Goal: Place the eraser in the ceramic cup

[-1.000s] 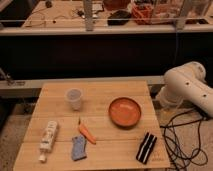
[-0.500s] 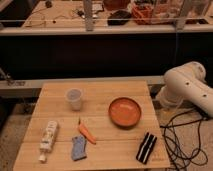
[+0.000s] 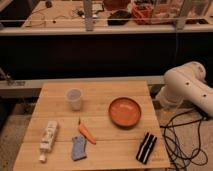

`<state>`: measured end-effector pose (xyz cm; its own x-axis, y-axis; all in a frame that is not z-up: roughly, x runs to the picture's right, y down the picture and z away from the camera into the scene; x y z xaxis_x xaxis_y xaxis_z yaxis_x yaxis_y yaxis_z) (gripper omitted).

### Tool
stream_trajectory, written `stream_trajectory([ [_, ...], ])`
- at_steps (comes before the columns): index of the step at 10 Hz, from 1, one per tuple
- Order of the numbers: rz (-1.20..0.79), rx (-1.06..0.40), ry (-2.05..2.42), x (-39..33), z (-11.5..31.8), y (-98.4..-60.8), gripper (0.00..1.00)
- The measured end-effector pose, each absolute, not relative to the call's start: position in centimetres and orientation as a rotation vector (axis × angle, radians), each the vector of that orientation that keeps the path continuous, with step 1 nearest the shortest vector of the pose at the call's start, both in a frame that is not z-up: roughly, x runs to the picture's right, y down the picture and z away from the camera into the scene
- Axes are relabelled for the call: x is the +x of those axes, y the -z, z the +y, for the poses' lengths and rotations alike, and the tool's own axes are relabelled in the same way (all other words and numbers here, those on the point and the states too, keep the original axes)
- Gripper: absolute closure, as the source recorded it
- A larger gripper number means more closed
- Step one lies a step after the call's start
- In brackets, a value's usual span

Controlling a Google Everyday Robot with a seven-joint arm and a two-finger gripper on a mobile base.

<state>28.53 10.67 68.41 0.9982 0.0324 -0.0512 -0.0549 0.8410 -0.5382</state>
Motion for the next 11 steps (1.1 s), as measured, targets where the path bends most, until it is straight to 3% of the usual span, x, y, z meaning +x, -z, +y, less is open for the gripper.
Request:
stream_trajectory([
  [3,0.039,-0.57,-0.044,28.4,10.8,-68.4,0.2],
  [11,-0.018,-0.577,0.065,26.2,16.5,-70.0,0.2],
])
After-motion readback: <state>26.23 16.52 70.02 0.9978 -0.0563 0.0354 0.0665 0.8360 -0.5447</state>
